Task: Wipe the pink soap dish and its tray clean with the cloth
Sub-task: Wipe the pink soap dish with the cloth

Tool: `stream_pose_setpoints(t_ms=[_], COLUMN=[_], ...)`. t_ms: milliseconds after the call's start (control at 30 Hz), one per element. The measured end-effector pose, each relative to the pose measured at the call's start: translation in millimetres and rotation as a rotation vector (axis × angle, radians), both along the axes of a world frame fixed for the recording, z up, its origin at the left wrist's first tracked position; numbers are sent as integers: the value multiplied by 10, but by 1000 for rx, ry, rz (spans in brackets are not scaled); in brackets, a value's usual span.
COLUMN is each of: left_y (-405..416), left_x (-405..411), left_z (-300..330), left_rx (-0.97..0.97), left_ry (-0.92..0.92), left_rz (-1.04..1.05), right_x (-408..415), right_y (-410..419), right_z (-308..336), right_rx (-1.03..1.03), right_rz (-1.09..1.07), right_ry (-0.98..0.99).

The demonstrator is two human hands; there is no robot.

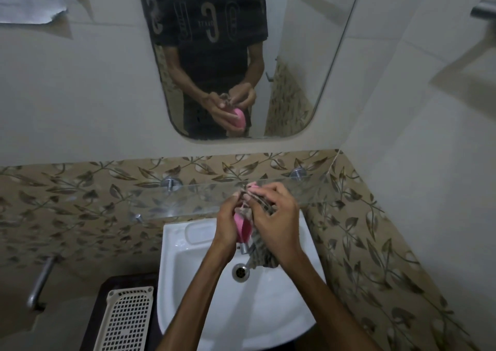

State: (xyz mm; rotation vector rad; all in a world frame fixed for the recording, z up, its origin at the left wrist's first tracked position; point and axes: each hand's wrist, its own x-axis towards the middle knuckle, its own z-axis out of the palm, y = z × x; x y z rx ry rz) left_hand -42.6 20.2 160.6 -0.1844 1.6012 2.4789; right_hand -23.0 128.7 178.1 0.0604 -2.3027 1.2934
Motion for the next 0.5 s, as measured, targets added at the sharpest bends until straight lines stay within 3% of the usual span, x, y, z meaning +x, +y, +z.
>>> stream_pose_setpoints(t_ms=[100, 233, 400, 500], left_y=[-35, -149, -112, -165], left_x=[-25, -42, -2, -20], left_z=[34, 63, 196, 200], left_rx=[11, -96, -167, -122], left_ry=[-22, 45, 71, 39], left_rz=[-17, -40, -120, -75], right_x=[-34, 59, -122, 38], right_y=[-9, -44, 74, -74], right_z=[15, -43, 2, -54], right_rx=[60, 128, -48, 90], right_rz=[-24, 133, -30, 140], right_ry=[32, 49, -83, 12])
